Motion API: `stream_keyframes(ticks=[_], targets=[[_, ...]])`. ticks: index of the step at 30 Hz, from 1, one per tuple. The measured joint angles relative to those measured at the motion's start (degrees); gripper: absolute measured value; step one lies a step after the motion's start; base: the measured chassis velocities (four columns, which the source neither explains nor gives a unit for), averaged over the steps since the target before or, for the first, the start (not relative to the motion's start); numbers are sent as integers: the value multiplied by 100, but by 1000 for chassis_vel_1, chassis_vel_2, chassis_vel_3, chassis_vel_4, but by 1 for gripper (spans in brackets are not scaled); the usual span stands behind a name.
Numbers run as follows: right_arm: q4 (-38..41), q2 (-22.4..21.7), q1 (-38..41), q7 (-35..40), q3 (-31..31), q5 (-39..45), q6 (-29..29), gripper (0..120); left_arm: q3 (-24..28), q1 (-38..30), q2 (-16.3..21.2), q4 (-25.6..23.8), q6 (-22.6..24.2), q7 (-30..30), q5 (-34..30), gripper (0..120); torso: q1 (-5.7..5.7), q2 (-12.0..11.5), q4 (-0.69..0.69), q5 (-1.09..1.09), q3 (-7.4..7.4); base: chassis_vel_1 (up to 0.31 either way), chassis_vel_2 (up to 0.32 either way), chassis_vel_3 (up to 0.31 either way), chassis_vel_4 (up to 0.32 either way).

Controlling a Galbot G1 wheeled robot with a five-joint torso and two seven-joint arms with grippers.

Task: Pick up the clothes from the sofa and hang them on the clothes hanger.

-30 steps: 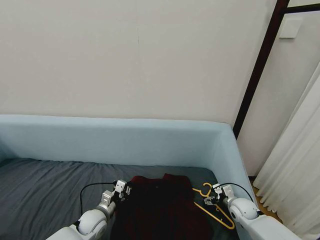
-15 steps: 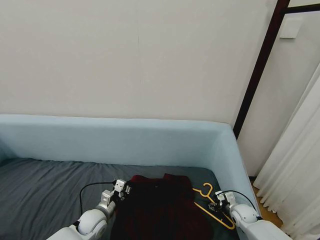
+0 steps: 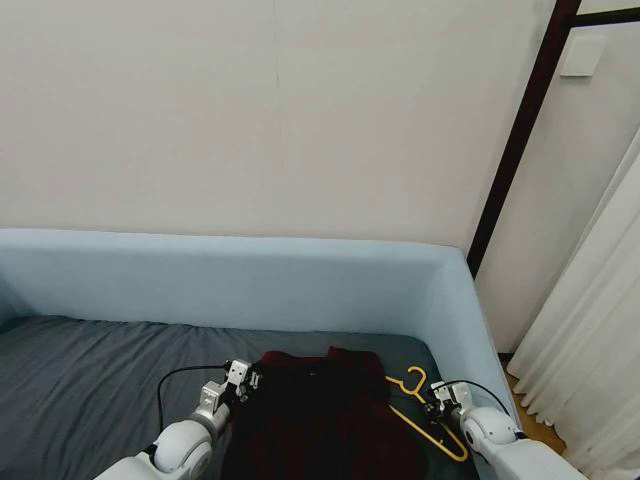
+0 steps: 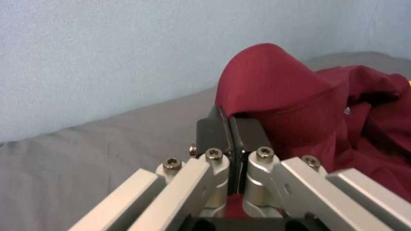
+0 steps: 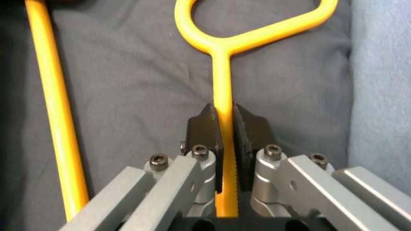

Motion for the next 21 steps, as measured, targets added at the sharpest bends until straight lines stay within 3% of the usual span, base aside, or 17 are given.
stream_keyframes(ticks=[9, 21], targets=[[422, -143, -47, 510, 275, 181, -46, 5, -33, -4, 32, -4, -21, 29, 12, 0, 0, 0, -1, 0, 0, 0, 0, 0, 0], [2026, -697, -178, 1177, 569, -258, 311, 5, -33, -73, 122, 17, -20, 66, -188, 0, 0, 0, 3, -1, 0, 0, 0, 0, 0]])
